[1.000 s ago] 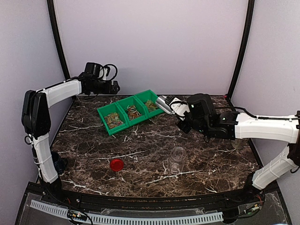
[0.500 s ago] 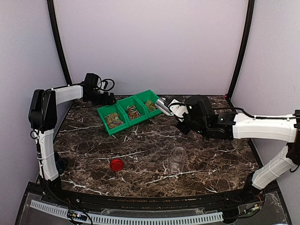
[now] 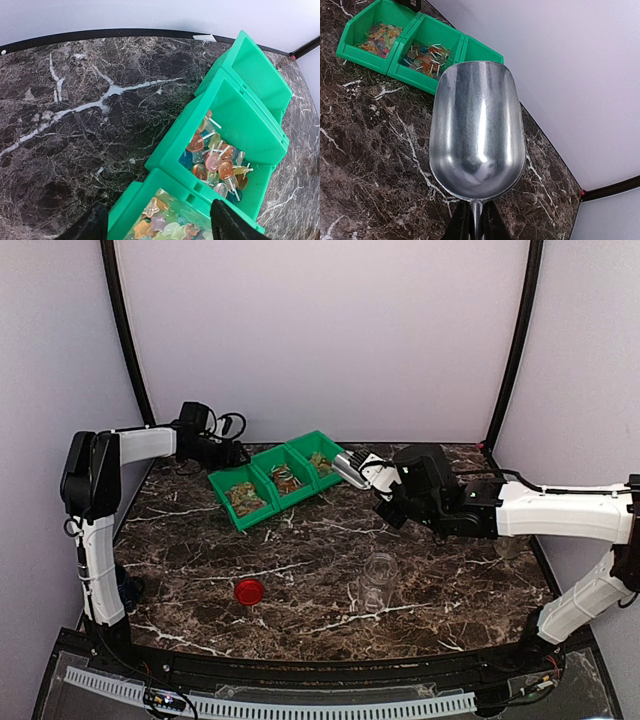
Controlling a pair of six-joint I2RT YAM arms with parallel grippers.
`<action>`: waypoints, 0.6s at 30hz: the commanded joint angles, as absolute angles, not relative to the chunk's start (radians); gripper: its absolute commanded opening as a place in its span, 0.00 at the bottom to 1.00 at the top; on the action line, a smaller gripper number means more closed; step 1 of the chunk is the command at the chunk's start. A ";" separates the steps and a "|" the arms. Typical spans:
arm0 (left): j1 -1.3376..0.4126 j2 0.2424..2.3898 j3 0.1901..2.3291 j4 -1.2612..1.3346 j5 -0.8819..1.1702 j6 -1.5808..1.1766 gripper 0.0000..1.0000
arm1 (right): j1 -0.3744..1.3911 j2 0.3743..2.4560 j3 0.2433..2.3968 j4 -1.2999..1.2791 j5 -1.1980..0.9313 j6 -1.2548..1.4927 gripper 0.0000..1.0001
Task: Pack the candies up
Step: Move the storage box to the center of the board.
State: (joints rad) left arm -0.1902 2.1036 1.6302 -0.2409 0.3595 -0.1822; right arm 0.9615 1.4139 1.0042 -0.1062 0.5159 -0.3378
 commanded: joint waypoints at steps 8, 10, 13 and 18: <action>-0.214 2.053 1.505 -0.197 0.497 -0.297 0.59 | 0.962 1.417 1.034 -0.068 0.533 -0.328 0.00; -0.230 2.038 1.488 -0.190 0.483 -0.301 0.59 | 0.962 1.418 1.034 -0.065 0.537 -0.328 0.00; -0.261 2.030 1.492 -0.233 0.410 -0.283 0.56 | 0.962 1.423 1.040 -0.072 0.537 -0.328 0.00; -0.291 2.017 1.487 -0.265 0.330 -0.283 0.42 | 0.962 1.420 1.044 -0.080 0.535 -0.327 0.00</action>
